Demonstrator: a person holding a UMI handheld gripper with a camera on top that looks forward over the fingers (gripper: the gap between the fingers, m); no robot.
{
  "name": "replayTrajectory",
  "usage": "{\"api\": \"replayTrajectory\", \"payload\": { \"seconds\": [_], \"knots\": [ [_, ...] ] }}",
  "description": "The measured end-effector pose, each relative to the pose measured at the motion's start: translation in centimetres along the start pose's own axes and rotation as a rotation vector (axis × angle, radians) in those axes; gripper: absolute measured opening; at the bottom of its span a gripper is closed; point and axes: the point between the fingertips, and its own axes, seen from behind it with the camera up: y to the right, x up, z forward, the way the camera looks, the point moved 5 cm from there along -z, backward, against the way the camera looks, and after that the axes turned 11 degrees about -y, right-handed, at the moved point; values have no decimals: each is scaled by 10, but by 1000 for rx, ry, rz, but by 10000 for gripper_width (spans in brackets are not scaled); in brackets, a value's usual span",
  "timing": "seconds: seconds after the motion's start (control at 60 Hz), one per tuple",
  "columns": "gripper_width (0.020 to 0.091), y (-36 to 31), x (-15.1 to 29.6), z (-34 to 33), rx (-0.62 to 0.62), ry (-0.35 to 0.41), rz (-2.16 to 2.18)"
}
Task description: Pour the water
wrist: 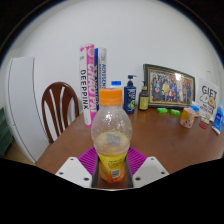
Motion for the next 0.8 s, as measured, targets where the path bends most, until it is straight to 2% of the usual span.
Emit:
{"api": "replayTrajectory", "payload": {
  "seconds": [0.033, 0.067, 0.083, 0.1, 0.233, 0.45, 0.633, 0.8],
  "knots": [
    [373, 0, 0, 0, 6, -4, -2],
    [373, -1, 0, 0, 14, -9, 4],
    [333, -1, 0, 0, 19, -10, 7],
    [322, 0, 1, -2, 19, -13, 9],
    [320, 3, 30, -7, 35, 2, 12],
    [321, 34, 140, -18, 172, 112, 199],
    [318, 103, 235, -1, 382, 169, 591],
    [319, 185, 278, 33, 534, 185, 952]
  ]
}}
